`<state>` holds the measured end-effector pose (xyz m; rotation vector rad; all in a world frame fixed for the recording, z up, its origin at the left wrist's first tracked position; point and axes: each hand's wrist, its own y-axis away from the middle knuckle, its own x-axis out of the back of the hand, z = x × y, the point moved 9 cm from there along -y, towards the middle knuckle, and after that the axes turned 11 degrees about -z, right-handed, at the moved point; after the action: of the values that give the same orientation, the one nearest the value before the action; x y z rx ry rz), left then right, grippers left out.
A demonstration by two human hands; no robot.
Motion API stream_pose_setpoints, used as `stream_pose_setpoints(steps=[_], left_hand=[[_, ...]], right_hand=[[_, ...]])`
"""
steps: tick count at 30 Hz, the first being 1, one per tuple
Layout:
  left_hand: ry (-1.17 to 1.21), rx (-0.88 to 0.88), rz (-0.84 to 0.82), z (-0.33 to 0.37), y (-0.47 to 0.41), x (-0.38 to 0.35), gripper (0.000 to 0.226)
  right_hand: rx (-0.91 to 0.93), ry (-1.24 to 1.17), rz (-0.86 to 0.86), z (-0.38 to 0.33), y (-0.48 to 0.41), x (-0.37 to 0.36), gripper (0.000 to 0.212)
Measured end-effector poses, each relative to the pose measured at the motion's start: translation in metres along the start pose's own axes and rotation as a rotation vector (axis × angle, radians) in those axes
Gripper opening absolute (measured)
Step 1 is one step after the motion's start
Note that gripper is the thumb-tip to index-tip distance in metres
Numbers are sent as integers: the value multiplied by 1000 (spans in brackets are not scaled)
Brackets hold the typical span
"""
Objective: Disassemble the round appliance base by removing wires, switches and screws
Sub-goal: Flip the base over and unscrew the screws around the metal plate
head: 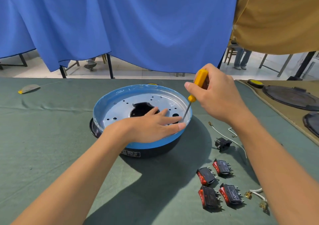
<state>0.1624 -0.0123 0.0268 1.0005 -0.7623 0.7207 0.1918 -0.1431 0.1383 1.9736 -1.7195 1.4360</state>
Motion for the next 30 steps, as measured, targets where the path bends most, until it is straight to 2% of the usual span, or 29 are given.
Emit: stream_pose_setpoints(steps=[2, 7, 10, 12, 15, 18, 21, 25, 30], left_hand=[[2, 27, -33, -4, -4, -5, 67], [-182, 195, 57, 4, -10, -3, 68], [-216, 276, 137, 11, -7, 6, 82], [-228, 227, 107, 9, -2, 14, 91], [-283, 105, -45, 0, 10, 16, 109], [-258, 111, -79, -5, 10, 9, 114], [-175, 117, 6, 0, -4, 1, 106], [-191, 168, 136, 2, -12, 4, 109], [-221, 181, 139, 4, -12, 6, 102]], right_hand=[[14, 6, 14, -1, 0, -1, 27], [48, 45, 22, -4, -1, 1, 26], [35, 64, 33, -2, -1, 3, 27], [37, 74, 56, -1, 0, 6, 29], [40, 82, 76, -1, 1, 9, 29], [38, 78, 48, -1, 0, 4, 30], [37, 80, 46, 0, 0, 3, 31], [34, 78, 86, 3, 0, 7, 29], [17, 58, 120, 6, 1, 2, 30]])
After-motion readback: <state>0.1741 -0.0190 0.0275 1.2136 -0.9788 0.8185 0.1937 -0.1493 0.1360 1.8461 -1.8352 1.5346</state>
